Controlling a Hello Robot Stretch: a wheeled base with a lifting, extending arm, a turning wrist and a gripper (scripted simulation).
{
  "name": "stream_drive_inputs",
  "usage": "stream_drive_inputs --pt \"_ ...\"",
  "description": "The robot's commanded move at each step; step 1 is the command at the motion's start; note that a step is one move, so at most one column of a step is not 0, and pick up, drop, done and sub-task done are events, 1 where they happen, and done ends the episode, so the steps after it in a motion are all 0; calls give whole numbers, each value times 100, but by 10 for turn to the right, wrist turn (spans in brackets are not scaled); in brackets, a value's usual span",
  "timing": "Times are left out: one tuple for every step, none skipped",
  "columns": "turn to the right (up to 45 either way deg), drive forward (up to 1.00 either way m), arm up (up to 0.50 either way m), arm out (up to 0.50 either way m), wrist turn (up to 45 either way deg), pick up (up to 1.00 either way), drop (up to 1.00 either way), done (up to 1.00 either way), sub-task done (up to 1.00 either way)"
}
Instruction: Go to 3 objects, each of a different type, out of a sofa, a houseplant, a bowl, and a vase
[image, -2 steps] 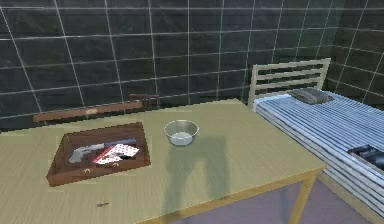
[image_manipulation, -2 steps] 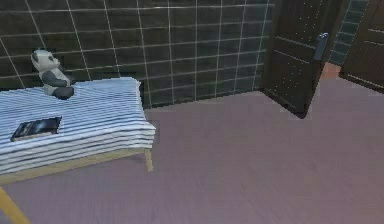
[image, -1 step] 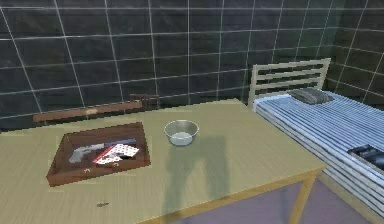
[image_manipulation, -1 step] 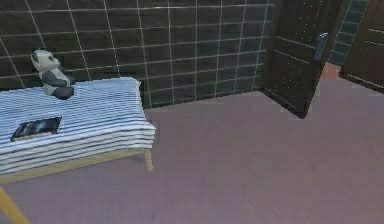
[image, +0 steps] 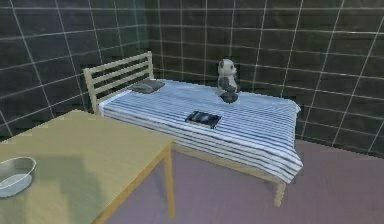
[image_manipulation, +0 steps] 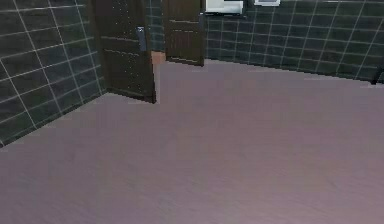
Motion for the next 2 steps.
stream_drive_inputs --pt "450 0 0 0 0 0 0 0 0" --pt "450 0 0 0 0 0 0 0 0"
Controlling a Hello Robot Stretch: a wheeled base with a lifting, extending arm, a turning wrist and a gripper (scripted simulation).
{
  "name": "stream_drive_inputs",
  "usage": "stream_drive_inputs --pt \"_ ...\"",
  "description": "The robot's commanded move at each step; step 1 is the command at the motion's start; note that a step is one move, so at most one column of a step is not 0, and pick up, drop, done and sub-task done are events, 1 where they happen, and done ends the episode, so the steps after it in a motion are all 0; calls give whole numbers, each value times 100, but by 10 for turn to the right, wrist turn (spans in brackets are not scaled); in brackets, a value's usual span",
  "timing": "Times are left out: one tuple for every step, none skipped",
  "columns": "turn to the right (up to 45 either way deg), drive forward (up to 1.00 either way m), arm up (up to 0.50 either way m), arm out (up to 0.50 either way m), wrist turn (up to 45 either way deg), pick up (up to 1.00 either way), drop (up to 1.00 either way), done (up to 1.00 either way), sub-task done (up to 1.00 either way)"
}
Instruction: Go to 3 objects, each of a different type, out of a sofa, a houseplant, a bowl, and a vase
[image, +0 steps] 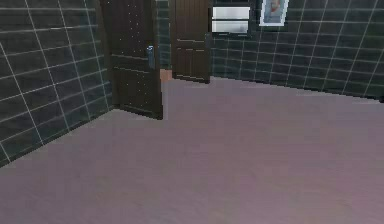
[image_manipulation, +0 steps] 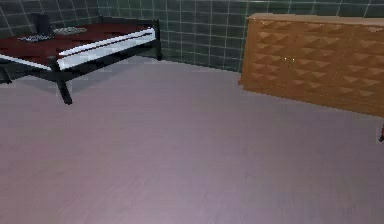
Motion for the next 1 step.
stream_drive_inputs --pt "0 100 0 0 0 0 0 0 0"
